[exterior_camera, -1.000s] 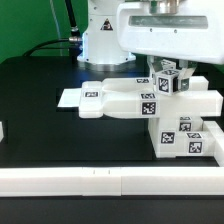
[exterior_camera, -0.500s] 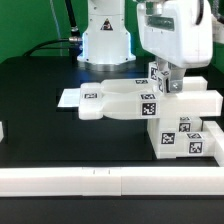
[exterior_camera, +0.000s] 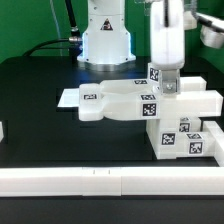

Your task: Assemble chair

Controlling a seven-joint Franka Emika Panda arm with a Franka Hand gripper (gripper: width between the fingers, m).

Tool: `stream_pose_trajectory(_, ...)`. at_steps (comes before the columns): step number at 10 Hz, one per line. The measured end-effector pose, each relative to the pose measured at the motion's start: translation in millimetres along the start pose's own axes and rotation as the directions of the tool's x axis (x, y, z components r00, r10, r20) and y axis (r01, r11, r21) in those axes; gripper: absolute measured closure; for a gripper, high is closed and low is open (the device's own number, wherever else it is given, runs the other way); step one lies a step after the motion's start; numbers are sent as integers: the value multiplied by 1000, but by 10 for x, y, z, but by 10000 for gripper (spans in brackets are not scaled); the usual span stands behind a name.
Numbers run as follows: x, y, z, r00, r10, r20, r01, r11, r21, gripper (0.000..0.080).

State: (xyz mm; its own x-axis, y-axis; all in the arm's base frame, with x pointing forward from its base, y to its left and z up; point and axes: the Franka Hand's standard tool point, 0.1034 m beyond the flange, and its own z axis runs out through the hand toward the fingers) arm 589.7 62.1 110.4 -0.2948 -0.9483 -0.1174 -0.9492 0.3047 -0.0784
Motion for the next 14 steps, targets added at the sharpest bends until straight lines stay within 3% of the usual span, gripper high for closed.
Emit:
stream_pose_trajectory(3,4,1,5,998,-57,0,57,998,-1,526)
stream_pose_trajectory(4,12,-3,4,993,-119,0,119,993,0,270)
stream_pose_trajectory(5,10,-2,4,983,-185,0,185,983,-1,183)
stream_pose_trajectory(8,7,-8,0,855,-518,-2,518,855,0,152)
stream_pose_trajectory(11,9,-7,2,734,-679,-2,679,734,-1,151)
stream_pose_trajectory(12,10,-7,2,655,-756,-2,756,655,-2,151)
stream_pose_trajectory(14,-6,-2,-18,440,-898,9,898,439,-40,151)
